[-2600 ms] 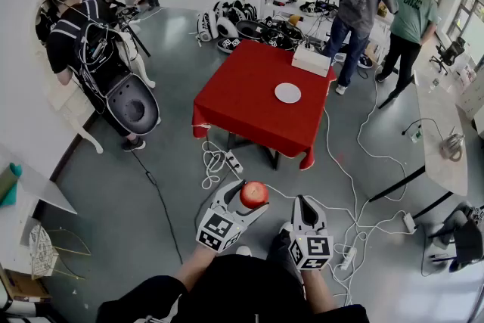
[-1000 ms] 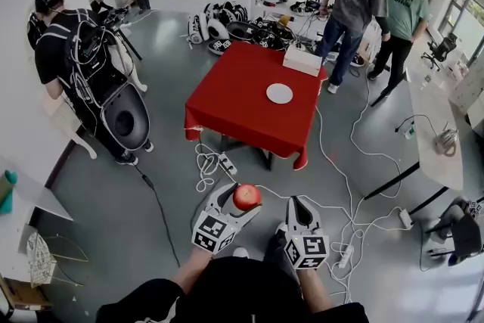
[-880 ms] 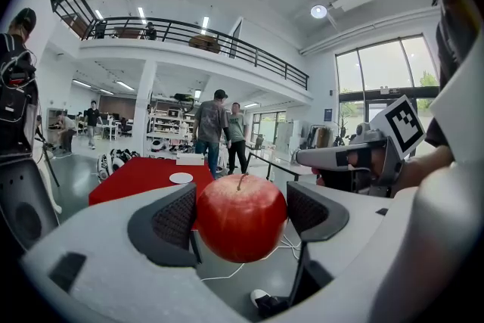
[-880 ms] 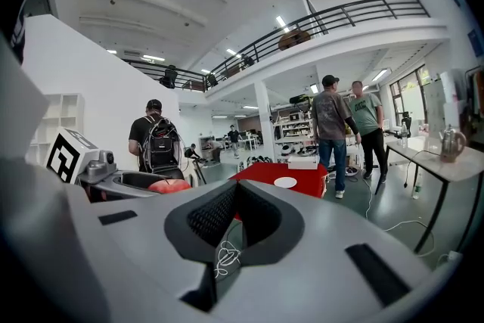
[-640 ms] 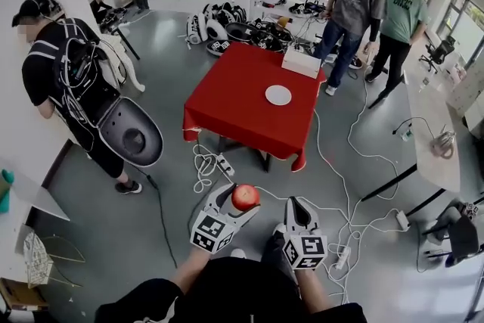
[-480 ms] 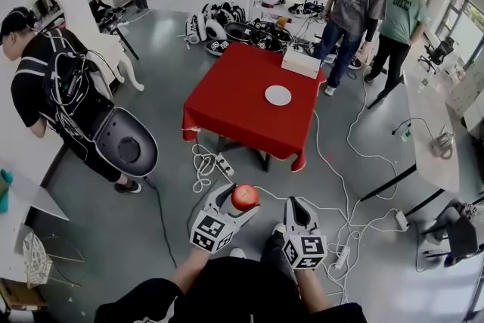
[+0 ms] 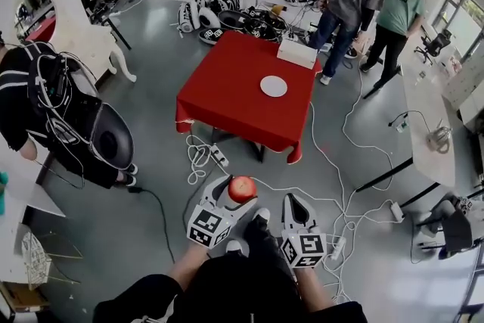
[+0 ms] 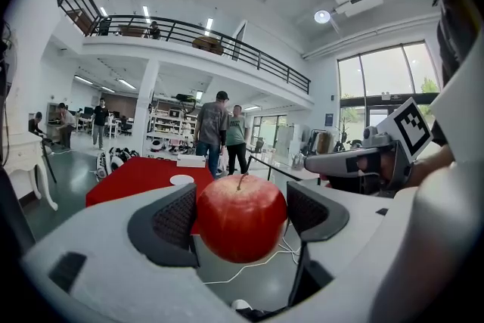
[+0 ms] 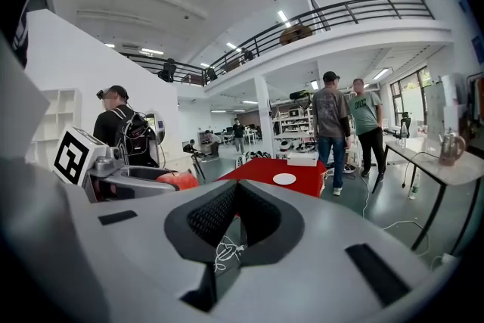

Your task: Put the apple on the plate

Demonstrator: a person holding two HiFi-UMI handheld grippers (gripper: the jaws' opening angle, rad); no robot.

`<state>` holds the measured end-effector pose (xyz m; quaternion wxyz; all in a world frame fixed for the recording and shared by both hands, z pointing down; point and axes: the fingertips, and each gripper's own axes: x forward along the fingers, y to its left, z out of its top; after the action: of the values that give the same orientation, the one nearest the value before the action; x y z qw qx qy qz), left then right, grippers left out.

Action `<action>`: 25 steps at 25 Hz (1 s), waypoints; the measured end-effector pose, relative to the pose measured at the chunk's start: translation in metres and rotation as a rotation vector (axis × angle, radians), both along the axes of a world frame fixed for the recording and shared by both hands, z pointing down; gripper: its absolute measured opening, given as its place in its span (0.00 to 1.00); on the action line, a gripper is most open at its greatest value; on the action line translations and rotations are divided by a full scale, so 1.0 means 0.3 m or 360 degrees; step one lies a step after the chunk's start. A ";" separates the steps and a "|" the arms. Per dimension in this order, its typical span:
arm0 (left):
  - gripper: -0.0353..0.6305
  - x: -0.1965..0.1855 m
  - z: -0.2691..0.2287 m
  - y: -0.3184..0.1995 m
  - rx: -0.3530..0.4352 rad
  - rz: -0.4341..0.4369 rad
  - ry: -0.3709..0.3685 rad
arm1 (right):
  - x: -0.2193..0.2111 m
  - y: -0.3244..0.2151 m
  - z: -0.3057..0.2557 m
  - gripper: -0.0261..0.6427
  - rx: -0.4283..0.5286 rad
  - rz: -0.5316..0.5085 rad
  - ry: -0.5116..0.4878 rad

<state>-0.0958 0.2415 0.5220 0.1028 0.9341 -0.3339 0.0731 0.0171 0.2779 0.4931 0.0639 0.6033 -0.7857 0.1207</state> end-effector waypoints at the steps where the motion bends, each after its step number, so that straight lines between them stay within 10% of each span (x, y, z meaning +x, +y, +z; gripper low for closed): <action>1: 0.62 0.006 -0.002 -0.011 0.0004 0.0002 0.0001 | 0.008 -0.008 0.004 0.06 -0.0006 0.0004 -0.0001; 25: 0.62 0.205 -0.024 -0.553 0.0048 0.0001 -0.0042 | 0.184 -0.544 0.022 0.06 0.0003 -0.0001 -0.0105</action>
<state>-0.0343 0.0755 0.5148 0.0843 0.9346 -0.3360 0.0805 0.0724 0.1149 0.4998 0.0376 0.5990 -0.7876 0.1398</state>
